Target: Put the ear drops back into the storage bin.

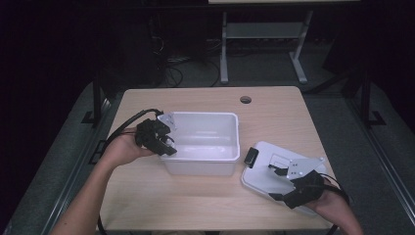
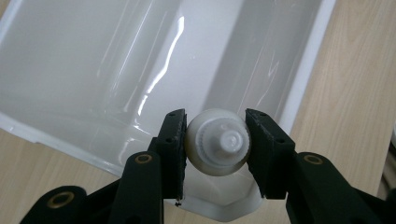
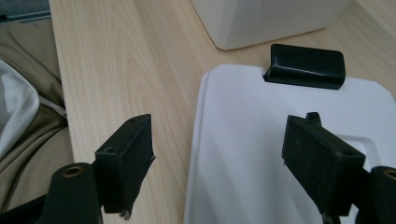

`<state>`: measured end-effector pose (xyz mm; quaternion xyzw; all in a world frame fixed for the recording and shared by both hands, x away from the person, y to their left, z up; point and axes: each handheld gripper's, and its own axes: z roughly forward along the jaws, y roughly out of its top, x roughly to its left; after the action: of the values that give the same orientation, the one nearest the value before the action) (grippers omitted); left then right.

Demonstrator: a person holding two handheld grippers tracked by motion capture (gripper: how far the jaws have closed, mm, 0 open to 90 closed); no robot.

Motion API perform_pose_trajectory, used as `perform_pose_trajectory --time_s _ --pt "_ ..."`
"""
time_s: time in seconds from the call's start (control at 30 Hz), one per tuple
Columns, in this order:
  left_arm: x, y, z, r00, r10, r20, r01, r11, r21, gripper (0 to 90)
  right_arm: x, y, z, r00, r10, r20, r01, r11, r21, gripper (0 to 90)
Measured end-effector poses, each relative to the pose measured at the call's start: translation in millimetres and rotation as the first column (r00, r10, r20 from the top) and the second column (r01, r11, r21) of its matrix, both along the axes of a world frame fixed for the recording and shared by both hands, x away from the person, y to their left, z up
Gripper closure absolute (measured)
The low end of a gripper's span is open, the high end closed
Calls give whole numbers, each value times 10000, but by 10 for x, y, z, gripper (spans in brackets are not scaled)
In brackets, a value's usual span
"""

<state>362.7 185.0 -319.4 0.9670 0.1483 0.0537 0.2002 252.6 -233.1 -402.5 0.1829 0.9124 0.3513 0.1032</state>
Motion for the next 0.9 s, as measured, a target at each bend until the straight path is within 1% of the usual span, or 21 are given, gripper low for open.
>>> perform_pose_trajectory --time_s 0.1,0.3,0.37,0.4,0.43,0.47,0.5,0.57,0.6,0.63,0.67,0.73,0.8,0.83,0.9 --pt "8 2 -31 9999 -21 -108 22 10000 23 600 -2 -7 5 10000 -41 27 41 10000 68 240" --pt "21 23 -74 9999 108 -94 -108 9999 9 600 4 -4 4 10000 5 45 -5 10000 51 240" --pt "23 23 -102 9998 98 -171 -97 9999 39 600 6 3 -1 10000 15 43 -15 10000 25 240" --pt "23 23 -102 9998 98 -171 -97 9999 39 601 6 3 -3 10000 4 42 -4 10000 15 240" --pt "31 21 -113 10000 72 -66 -71 10000 68 600 6 4 -4 10000 1 44 -1 10000 10 240" --pt "33 23 -123 9999 123 -73 -123 9999 -1 600 9 4 -6 10000 28 69 -28 10000 6 240" --pt "33 23 -123 9999 123 -73 -123 9999 -1 600 7 6 -5 10000 26 58 -26 10000 6 240" --pt "46 25 -161 9995 280 -141 -279 9996 59 601 6 7 -2 10000 16 57 -16 10000 22 240" --pt "46 25 -161 9995 280 -141 -279 9996 59 601 6 6 -1 10000 15 49 -15 10000 32 240" --pt "50 22 -186 9994 327 -91 -326 9994 147 600 7 5 -2 10000 6 47 -6 10000 23 241" --pt "55 24 -196 9994 326 -71 -325 9994 76 601 7 3 -3 10000 -3 38 3 10000 8 240" --pt "62 25 -204 9995 295 -96 -295 9995 56 600 7 1 -5 10000 -14 38 14 10000 2 240" --pt "71 18 -245 9992 329 -237 -328 9994 61 600 6 -4 -9 10000 -63 -17 63 10000 33 240" --pt "74 17 -256 9991 347 -253 -347 9994 20 600 6 -6 -10 10000 -59 -20 59 10000 27 240" --pt "76 6 -269 9992 339 -192 -337 9994 119 600 7 -9 -9 10000 -52 -6 52 10000 36 241"
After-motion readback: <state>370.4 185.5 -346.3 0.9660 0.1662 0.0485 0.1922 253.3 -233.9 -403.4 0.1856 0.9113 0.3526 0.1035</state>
